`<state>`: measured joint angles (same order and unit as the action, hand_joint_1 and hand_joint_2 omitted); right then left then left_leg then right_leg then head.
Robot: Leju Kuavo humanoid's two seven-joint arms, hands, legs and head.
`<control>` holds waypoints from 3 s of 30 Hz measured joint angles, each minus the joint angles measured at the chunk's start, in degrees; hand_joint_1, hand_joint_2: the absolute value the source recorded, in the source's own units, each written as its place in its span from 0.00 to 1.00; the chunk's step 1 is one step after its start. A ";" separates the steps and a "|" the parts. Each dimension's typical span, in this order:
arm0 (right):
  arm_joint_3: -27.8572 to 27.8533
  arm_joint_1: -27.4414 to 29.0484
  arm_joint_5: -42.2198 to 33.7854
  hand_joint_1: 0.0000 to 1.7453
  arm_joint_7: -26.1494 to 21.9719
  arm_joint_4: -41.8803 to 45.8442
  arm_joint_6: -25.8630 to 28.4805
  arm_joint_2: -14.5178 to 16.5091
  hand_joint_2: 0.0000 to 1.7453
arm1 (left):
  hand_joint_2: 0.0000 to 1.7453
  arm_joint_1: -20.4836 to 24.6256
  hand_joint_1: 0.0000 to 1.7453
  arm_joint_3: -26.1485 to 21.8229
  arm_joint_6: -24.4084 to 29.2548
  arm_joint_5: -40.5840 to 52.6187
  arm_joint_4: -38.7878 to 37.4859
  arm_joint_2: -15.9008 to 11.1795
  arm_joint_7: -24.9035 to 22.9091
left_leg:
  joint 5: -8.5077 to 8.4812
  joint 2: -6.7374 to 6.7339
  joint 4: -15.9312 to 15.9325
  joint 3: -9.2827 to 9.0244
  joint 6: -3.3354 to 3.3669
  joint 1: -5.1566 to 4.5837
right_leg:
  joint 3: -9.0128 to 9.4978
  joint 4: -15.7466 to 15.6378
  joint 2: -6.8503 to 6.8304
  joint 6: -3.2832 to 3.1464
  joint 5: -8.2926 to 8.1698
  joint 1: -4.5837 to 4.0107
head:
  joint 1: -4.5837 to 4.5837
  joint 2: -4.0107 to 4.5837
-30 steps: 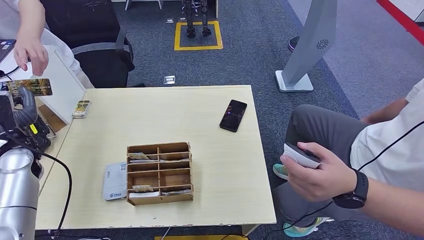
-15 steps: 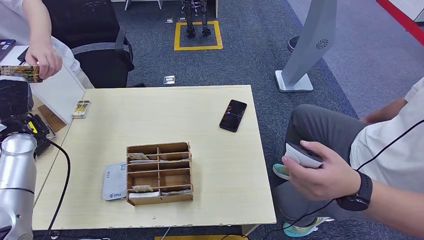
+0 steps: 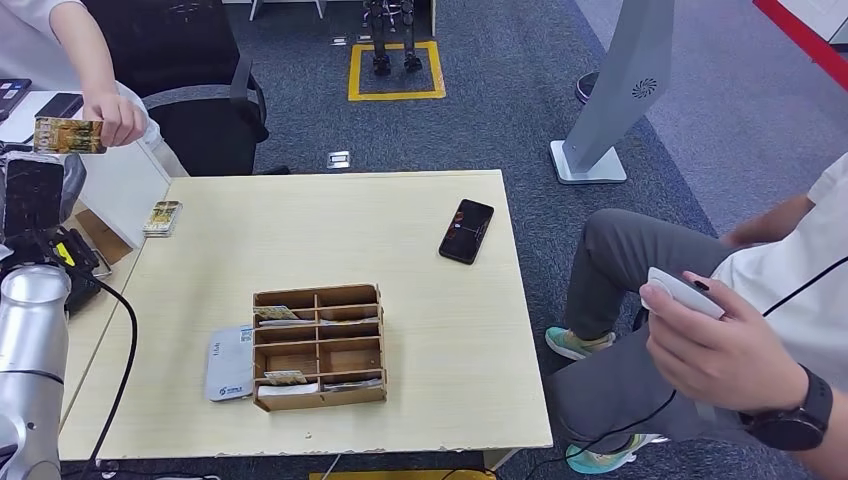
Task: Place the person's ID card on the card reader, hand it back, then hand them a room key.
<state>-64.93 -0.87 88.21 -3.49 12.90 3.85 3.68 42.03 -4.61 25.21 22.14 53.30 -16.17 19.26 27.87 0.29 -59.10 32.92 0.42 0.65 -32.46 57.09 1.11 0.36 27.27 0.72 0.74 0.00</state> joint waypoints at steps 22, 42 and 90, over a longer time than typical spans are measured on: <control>-0.87 0.80 -0.06 0.00 -0.51 -0.03 -0.15 -0.03 1.00 | 1.00 -13.02 0.00 6.46 -18.12 8.40 19.80 -1.75 -0.40 | 0.02 -0.01 0.00 0.01 0.01 -0.02 | -0.06 -0.04 0.03 0.02 0.03 0.02 | 0.01 0.00; -2.46 0.92 0.01 0.00 -0.72 0.20 -0.65 -0.58 1.00 | 1.00 -16.57 0.00 40.02 -21.33 25.43 41.64 -2.22 -1.01 | 0.04 0.06 0.01 0.03 0.06 -0.03 | -0.04 -0.03 -0.05 0.06 0.00 0.02 | 0.01 0.00; -3.90 1.21 0.01 0.00 -0.48 0.29 -0.30 0.04 1.00 | 1.00 -20.06 0.00 41.64 -19.99 36.03 36.07 -5.80 -10.27 | 0.04 0.06 0.01 0.04 0.06 -0.04 | -0.04 -0.04 -0.06 0.06 0.02 0.03 | 0.01 0.00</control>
<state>-68.83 0.34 88.21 -3.97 13.19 3.55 3.72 21.97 37.03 5.22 58.16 89.37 -21.97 8.99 27.92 0.35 -59.09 32.96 0.48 0.61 -32.50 57.05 1.05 0.42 27.29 0.75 0.74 0.00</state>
